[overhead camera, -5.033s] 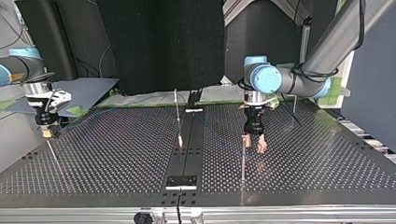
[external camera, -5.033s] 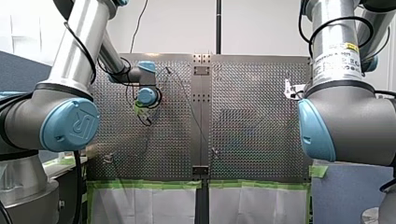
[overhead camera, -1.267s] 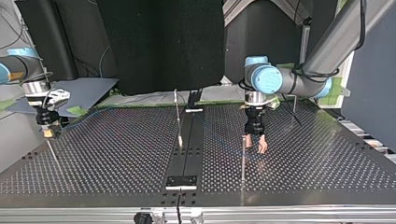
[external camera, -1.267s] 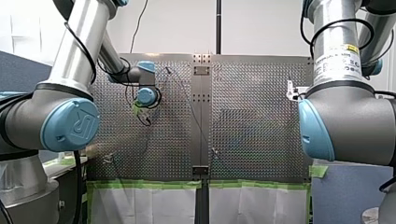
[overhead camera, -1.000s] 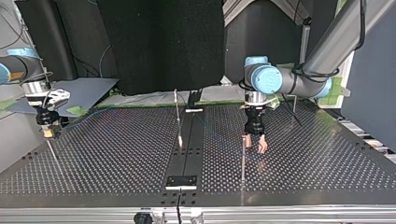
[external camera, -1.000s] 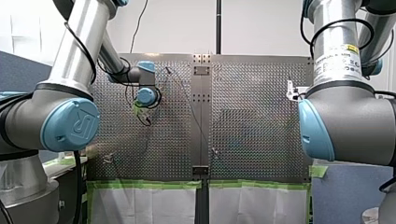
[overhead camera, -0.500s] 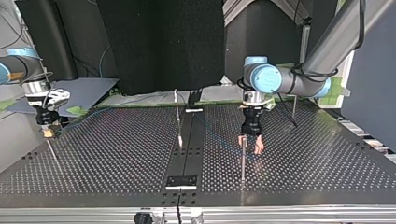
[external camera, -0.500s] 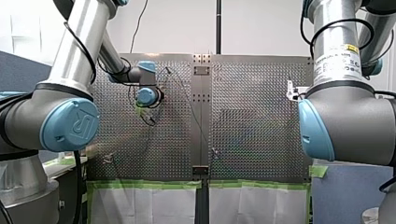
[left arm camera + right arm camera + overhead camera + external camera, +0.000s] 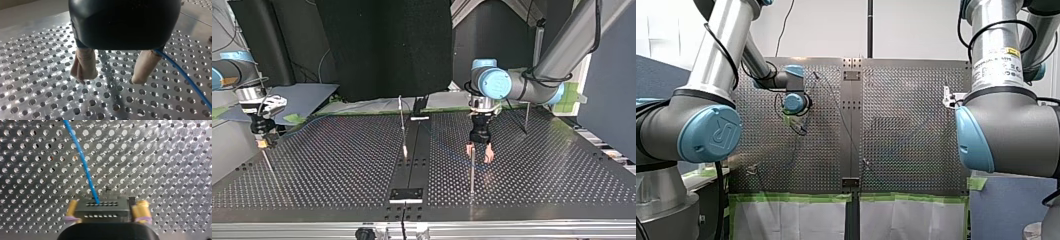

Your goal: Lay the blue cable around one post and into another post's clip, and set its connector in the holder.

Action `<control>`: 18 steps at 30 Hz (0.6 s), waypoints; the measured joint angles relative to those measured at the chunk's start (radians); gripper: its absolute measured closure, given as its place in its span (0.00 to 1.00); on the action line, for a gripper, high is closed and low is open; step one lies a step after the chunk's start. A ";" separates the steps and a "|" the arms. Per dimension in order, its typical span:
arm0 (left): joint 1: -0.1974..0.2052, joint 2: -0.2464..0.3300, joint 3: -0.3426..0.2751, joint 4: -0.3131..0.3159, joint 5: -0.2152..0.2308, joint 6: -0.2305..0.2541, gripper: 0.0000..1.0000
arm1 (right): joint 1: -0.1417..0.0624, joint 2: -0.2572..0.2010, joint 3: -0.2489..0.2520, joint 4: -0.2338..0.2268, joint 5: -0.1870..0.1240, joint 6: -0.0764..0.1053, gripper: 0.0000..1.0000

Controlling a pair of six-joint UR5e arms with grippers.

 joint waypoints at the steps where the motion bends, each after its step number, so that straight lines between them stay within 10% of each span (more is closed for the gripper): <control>1: -0.001 0.000 0.000 -0.002 0.000 -0.009 0.01 | 0.000 0.000 0.000 0.000 0.000 0.000 0.00; 18: -0.004 0.033 0.000 -0.063 -0.022 -0.111 0.01 | 0.000 0.000 0.000 0.000 0.000 0.000 0.00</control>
